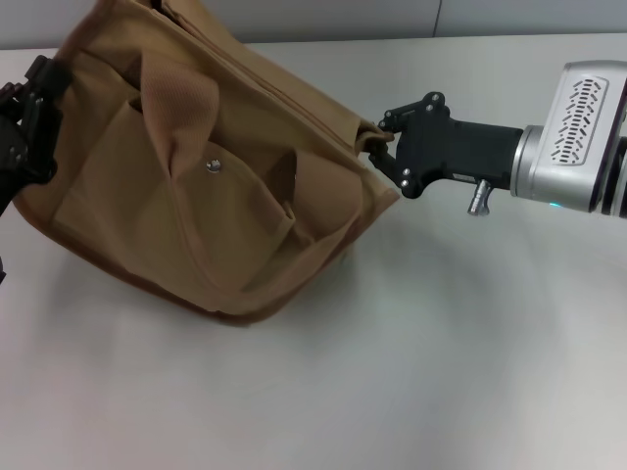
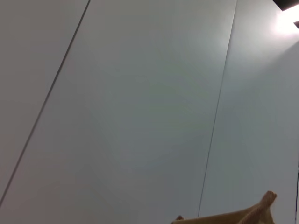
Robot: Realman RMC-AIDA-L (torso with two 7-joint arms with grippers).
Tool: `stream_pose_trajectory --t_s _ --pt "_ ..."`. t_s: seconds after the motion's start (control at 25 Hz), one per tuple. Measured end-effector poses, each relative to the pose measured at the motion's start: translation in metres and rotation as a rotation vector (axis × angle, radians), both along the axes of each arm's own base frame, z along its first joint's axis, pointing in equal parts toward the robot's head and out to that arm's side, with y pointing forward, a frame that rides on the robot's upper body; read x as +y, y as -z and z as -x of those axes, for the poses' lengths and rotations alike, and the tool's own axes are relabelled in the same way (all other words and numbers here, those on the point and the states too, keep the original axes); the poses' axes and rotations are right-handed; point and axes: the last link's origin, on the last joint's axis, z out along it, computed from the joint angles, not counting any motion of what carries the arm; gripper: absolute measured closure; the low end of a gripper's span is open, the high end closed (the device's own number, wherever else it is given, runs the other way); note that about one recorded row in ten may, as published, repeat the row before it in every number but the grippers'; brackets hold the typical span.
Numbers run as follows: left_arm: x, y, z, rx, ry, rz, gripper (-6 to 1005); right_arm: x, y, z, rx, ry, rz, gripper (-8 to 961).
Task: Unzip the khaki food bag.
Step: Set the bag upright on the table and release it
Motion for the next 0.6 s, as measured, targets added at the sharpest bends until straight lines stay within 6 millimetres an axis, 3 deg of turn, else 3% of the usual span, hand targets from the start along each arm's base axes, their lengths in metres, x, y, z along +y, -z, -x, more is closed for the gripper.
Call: stream_pose_trajectory --t_s 0.24,0.6 --pt "0.000 0.000 0.001 -0.003 -0.004 0.001 894 0.002 -0.002 0.004 0.048 -0.008 -0.056 877" --pt "-0.001 0.006 0.001 -0.008 -0.015 0.019 881 0.015 -0.025 0.016 0.237 0.106 -0.061 891"
